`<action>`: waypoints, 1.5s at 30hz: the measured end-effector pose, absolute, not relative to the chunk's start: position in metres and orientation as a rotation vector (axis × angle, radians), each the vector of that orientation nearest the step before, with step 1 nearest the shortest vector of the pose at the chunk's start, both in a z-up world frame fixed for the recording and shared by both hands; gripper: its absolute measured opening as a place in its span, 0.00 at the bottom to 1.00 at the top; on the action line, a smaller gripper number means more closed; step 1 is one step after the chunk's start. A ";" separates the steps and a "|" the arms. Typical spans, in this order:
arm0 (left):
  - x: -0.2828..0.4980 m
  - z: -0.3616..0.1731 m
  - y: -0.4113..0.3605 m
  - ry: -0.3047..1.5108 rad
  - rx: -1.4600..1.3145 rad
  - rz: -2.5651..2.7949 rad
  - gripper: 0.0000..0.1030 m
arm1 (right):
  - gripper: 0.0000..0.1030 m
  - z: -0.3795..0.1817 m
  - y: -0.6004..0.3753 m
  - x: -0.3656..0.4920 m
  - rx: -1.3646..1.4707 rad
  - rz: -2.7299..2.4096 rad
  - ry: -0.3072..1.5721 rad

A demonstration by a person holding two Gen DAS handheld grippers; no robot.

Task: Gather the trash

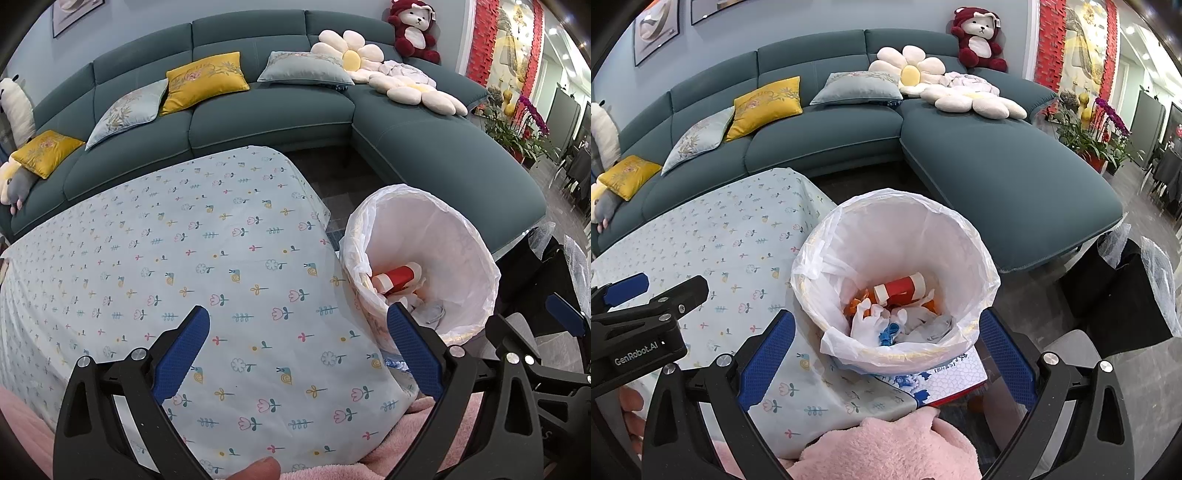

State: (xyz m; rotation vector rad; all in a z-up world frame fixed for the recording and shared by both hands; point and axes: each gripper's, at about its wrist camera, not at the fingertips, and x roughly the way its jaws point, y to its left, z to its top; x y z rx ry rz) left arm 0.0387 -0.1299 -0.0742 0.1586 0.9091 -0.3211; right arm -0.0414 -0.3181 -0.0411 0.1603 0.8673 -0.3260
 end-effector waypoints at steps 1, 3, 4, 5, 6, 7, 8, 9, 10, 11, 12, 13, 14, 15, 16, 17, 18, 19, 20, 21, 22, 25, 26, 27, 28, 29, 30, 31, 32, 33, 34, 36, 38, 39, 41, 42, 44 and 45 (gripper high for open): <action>0.039 -0.074 -0.130 0.908 0.158 -0.322 0.90 | 0.93 -0.041 -0.318 -0.041 0.160 -0.327 0.867; 0.037 -0.074 -0.129 0.904 0.152 -0.326 0.90 | 0.93 -0.042 -0.319 -0.042 0.162 -0.326 0.867; 0.037 -0.074 -0.129 0.901 0.151 -0.326 0.90 | 0.93 -0.042 -0.319 -0.041 0.162 -0.326 0.867; 0.037 -0.074 -0.129 0.900 0.150 -0.327 0.90 | 0.93 -0.041 -0.319 -0.041 0.161 -0.327 0.867; 0.036 -0.074 -0.129 0.899 0.150 -0.327 0.90 | 0.93 -0.042 -0.319 -0.041 0.161 -0.327 0.867; 0.036 -0.074 -0.129 0.899 0.150 -0.327 0.90 | 0.93 -0.042 -0.319 -0.041 0.161 -0.326 0.867; 0.036 -0.074 -0.129 0.898 0.149 -0.326 0.90 | 0.93 -0.042 -0.319 -0.042 0.159 -0.327 0.868; 0.036 -0.075 -0.129 0.901 0.148 -0.326 0.90 | 0.93 -0.042 -0.319 -0.041 0.158 -0.328 0.868; 0.036 -0.075 -0.129 0.904 0.145 -0.328 0.90 | 0.93 -0.042 -0.319 -0.041 0.158 -0.330 0.868; 0.036 -0.074 -0.129 0.903 0.142 -0.327 0.90 | 0.93 -0.042 -0.320 -0.042 0.158 -0.331 0.868; 0.035 -0.073 -0.129 0.899 0.140 -0.324 0.90 | 0.93 -0.042 -0.321 -0.042 0.157 -0.333 0.868; 0.035 -0.073 -0.129 0.897 0.140 -0.325 0.90 | 0.93 -0.042 -0.321 -0.043 0.155 -0.335 0.868; 0.034 -0.072 -0.130 0.895 0.142 -0.328 0.90 | 0.93 -0.042 -0.322 -0.043 0.156 -0.336 0.868; 0.033 -0.072 -0.131 0.890 0.149 -0.331 0.90 | 0.93 -0.042 -0.323 -0.044 0.157 -0.336 0.867; 0.033 -0.072 -0.131 0.887 0.154 -0.332 0.90 | 0.93 -0.042 -0.323 -0.044 0.157 -0.338 0.867; 0.032 -0.071 -0.132 0.884 0.158 -0.334 0.90 | 0.93 -0.042 -0.323 -0.044 0.156 -0.339 0.867; 0.032 -0.071 -0.133 0.881 0.161 -0.335 0.90 | 0.93 -0.042 -0.323 -0.044 0.156 -0.338 0.867; 0.031 -0.070 -0.134 0.876 0.166 -0.334 0.90 | 0.93 -0.042 -0.323 -0.044 0.156 -0.338 0.867; 0.031 -0.070 -0.134 0.875 0.168 -0.336 0.90 | 0.93 -0.042 -0.324 -0.044 0.155 -0.339 0.867; 0.031 -0.070 -0.134 0.875 0.168 -0.335 0.89 | 0.93 -0.042 -0.323 -0.044 0.154 -0.339 0.867; 0.031 -0.070 -0.134 0.876 0.166 -0.335 0.90 | 0.93 -0.042 -0.323 -0.044 0.153 -0.341 0.867; 0.030 -0.068 -0.135 0.870 0.164 -0.328 0.90 | 0.93 -0.042 -0.325 -0.045 0.152 -0.346 0.868; 0.029 -0.068 -0.136 0.868 0.165 -0.325 0.90 | 0.93 -0.042 -0.327 -0.045 0.151 -0.348 0.868; 0.030 -0.068 -0.136 0.868 0.167 -0.326 0.90 | 0.93 -0.042 -0.326 -0.045 0.149 -0.349 0.869; 0.030 -0.067 -0.137 0.869 0.171 -0.326 0.89 | 0.93 -0.042 -0.326 -0.045 0.148 -0.351 0.869; 0.030 -0.067 -0.137 0.867 0.174 -0.324 0.90 | 0.93 -0.042 -0.327 -0.045 0.148 -0.353 0.869; 0.030 -0.067 -0.137 0.866 0.176 -0.319 0.89 | 0.93 -0.042 -0.327 -0.045 0.148 -0.355 0.870; 0.030 -0.067 -0.137 0.867 0.175 -0.319 0.90 | 0.93 -0.043 -0.328 -0.045 0.147 -0.356 0.871; 0.030 -0.067 -0.136 0.867 0.174 -0.318 0.89 | 0.93 -0.043 -0.328 -0.045 0.146 -0.358 0.872; 0.031 -0.067 -0.136 0.867 0.176 -0.314 0.89 | 0.93 -0.043 -0.328 -0.045 0.145 -0.360 0.873; 0.031 -0.067 -0.137 0.867 0.178 -0.312 0.89 | 0.93 -0.043 -0.328 -0.045 0.145 -0.362 0.874; 0.031 -0.067 -0.137 0.868 0.179 -0.312 0.90 | 0.93 -0.043 -0.329 -0.045 0.143 -0.365 0.876; 0.031 -0.067 -0.137 0.866 0.179 -0.306 0.89 | 0.93 -0.044 -0.328 -0.044 0.144 -0.366 0.878; 0.032 -0.067 -0.137 0.866 0.178 -0.303 0.89 | 0.93 -0.044 -0.327 -0.044 0.143 -0.366 0.878; 0.032 -0.067 -0.138 0.864 0.179 -0.300 0.89 | 0.93 -0.044 -0.327 -0.044 0.143 -0.366 0.878; 0.032 -0.067 -0.138 0.863 0.183 -0.300 0.89 | 0.93 -0.045 -0.327 -0.044 0.143 -0.365 0.878; 0.030 -0.067 -0.139 0.862 0.187 -0.302 0.89 | 0.93 -0.045 -0.328 -0.044 0.144 -0.366 0.878; 0.030 -0.067 -0.139 0.861 0.192 -0.303 0.89 | 0.93 -0.045 -0.327 -0.044 0.144 -0.367 0.878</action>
